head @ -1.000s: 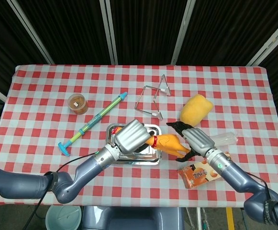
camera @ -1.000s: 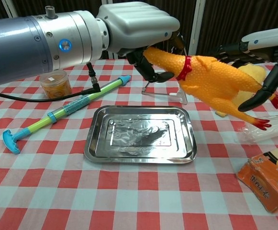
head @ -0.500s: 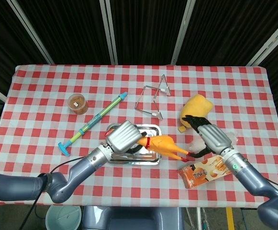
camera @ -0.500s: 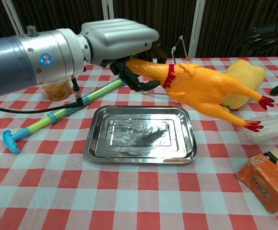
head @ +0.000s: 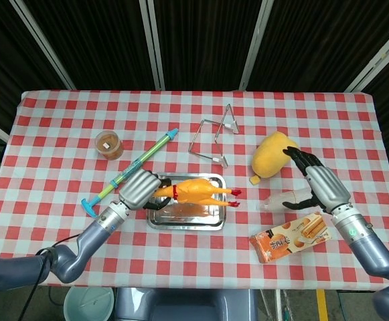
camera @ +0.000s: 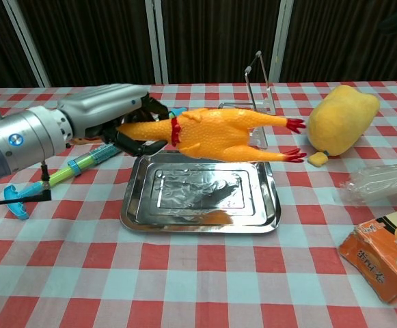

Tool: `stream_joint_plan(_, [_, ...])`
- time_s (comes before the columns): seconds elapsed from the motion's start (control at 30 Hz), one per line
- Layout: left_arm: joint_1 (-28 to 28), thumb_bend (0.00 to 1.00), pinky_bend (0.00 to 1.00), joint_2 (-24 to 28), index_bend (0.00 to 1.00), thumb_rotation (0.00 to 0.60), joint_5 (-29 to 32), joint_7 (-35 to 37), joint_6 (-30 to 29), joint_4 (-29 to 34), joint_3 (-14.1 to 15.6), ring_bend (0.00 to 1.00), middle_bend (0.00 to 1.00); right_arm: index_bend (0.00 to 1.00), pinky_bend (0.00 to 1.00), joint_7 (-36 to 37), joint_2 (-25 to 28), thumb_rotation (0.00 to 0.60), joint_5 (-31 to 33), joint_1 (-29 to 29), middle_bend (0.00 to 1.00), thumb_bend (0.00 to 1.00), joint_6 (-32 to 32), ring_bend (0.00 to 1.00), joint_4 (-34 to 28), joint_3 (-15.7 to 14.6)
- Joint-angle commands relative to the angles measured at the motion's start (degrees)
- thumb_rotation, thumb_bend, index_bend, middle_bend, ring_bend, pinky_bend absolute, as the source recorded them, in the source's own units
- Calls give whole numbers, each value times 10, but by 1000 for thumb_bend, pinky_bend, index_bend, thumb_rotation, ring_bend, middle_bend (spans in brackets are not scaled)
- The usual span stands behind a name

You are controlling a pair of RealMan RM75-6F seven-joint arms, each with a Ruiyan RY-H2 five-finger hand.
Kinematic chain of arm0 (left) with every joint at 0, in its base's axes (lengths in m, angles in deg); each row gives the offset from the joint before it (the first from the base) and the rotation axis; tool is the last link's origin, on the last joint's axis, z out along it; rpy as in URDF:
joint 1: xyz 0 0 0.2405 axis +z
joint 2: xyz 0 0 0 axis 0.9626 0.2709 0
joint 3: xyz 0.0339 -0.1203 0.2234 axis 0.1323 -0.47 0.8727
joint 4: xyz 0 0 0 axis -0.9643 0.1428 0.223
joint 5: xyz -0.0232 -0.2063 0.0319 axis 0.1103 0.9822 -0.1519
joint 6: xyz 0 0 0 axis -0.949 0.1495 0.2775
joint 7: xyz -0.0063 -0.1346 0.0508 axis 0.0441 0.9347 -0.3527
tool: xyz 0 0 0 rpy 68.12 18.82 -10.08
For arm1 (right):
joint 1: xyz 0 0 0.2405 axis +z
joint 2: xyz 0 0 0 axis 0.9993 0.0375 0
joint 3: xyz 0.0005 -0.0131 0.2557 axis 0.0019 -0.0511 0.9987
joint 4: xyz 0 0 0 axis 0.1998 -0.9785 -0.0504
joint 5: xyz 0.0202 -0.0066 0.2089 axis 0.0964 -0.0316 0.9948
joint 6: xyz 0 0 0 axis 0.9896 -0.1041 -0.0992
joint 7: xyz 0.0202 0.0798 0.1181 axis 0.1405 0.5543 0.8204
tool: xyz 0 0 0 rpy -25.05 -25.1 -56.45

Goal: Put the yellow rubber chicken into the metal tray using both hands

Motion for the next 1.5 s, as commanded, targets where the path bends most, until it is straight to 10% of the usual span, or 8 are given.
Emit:
stream_joint_plan(0.03, [25, 587, 574, -31, 605, 600, -11, 39, 9, -48, 8, 615, 702, 0, 41, 8, -6, 600, -3, -2, 0, 46, -4, 0, 7, -3])
stream_joint_plan(0.27, [23, 559, 491, -56, 528, 600, -18, 34, 33, -74, 0, 548, 633, 0, 41, 29, -15, 600, -6, -7, 0, 46, -5, 0, 19, -2])
stream_joint_plan(0.63, [29, 300, 106, -27, 3, 600, -2, -34, 66, -24, -7, 46, 125, 0, 41, 46, -9, 600, -10, -22, 0, 45, 8, 0, 26, -1])
stream_joint_plan(0.93, [51, 49, 37, 47, 0, 600, 25, -99, 64, 78, -8, 0, 0, 0, 41, 83, -14, 600, -20, -37, 0, 46, 17, 0, 50, -6])
stream_joint_plan(1.17, [161, 74, 37, 175, 1, 600, 17, -107, -123, 206, -22, 0, 51, 0, 41, 45, -22, 600, -28, -86, 0, 46, 84, 0, 73, -25])
stream_joint_plan(1.5, [279, 74, 37, 267, 43, 600, -20, -68, -236, 248, 22, 16, 101, 0, 37, -97, -72, 600, -53, -169, 0, 56, 236, 0, 101, -51])
